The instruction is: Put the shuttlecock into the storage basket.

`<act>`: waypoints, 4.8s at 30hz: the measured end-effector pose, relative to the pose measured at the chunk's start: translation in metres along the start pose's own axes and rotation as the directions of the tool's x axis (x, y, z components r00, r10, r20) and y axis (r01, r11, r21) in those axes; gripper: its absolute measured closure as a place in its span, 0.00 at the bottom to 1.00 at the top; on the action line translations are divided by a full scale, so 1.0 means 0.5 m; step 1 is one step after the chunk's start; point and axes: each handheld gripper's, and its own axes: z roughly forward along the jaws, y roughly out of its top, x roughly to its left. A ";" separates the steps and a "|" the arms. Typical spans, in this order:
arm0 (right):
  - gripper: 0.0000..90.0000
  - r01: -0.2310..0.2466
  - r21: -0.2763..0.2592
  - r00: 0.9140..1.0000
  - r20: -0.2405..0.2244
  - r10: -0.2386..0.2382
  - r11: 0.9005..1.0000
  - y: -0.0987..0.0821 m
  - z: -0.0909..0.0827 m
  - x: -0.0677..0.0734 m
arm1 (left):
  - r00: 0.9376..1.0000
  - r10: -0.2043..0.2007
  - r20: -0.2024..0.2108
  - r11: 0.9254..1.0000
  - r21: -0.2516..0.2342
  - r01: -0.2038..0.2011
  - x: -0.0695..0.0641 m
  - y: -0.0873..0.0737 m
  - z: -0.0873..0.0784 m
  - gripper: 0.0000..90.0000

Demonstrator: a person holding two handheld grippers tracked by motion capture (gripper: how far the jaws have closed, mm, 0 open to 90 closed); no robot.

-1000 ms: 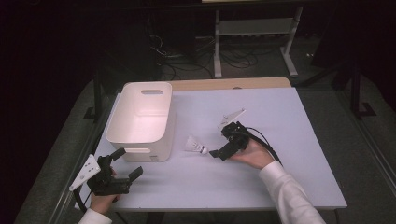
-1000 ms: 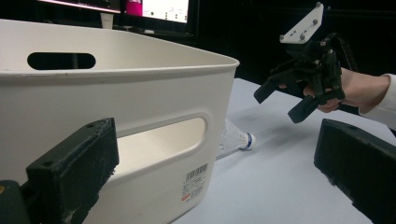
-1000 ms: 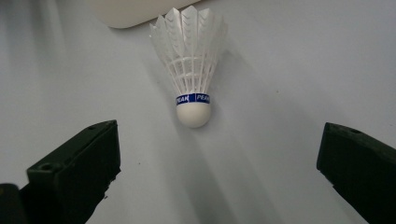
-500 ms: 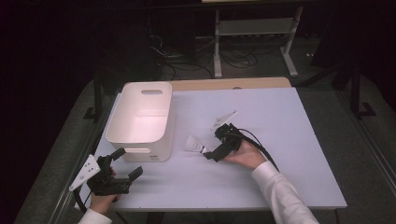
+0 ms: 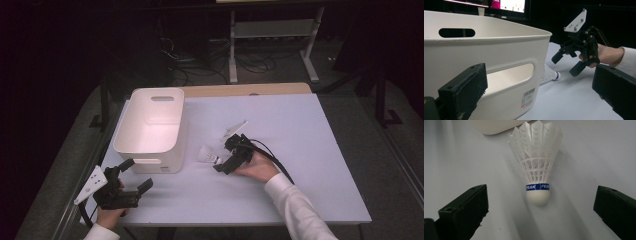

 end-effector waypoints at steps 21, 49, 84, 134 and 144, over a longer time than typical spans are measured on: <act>0.41 0.027 0.005 1.000 -0.006 -0.027 1.000 -0.005 0.025 0.004 | 1.000 -0.001 0.002 1.000 0.001 0.001 0.000 0.000 -0.002 0.00; 0.71 -0.022 -0.038 0.999 -0.035 0.021 0.999 -0.021 0.022 0.006 | 1.000 0.002 0.004 1.000 0.002 -0.002 -0.001 0.000 -0.003 0.00; 0.71 -0.019 -0.135 1.000 -0.014 0.018 0.991 0.044 -0.099 0.029 | 1.000 -0.008 0.001 1.000 0.000 0.008 -0.002 -0.001 0.000 0.00; 0.71 0.115 -0.203 0.993 0.007 -0.116 0.972 0.181 -0.160 0.061 | 1.000 -0.009 0.001 1.000 0.007 0.009 0.000 -0.001 0.000 0.00; 0.71 0.122 -0.210 0.992 -0.006 -0.126 0.970 0.210 -0.155 0.081 | 1.000 -0.008 0.001 1.000 0.005 0.008 0.000 0.000 -0.001 0.00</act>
